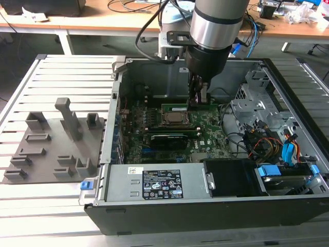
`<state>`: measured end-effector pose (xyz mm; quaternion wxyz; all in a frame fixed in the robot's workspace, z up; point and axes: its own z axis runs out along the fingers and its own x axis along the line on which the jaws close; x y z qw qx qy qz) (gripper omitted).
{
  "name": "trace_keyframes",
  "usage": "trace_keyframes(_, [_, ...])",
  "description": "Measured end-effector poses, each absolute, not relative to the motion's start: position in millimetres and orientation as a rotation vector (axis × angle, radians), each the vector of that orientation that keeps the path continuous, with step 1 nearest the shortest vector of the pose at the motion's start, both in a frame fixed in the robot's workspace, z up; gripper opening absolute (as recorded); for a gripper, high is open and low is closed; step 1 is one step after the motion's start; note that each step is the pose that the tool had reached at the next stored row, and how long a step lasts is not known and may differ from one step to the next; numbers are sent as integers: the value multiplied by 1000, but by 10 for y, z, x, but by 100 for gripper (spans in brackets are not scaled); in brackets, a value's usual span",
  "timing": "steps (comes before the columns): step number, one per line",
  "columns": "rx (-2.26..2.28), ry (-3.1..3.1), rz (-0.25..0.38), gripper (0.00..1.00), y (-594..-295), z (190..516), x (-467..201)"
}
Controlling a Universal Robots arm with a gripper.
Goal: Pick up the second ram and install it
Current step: 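Insert the second ram into the second slot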
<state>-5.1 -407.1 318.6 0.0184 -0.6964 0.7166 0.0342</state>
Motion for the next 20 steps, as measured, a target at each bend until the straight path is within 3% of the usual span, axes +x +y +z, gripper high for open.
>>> trace_keyframes(20, [-2163,2225,106,14,-4071,2860,-52])
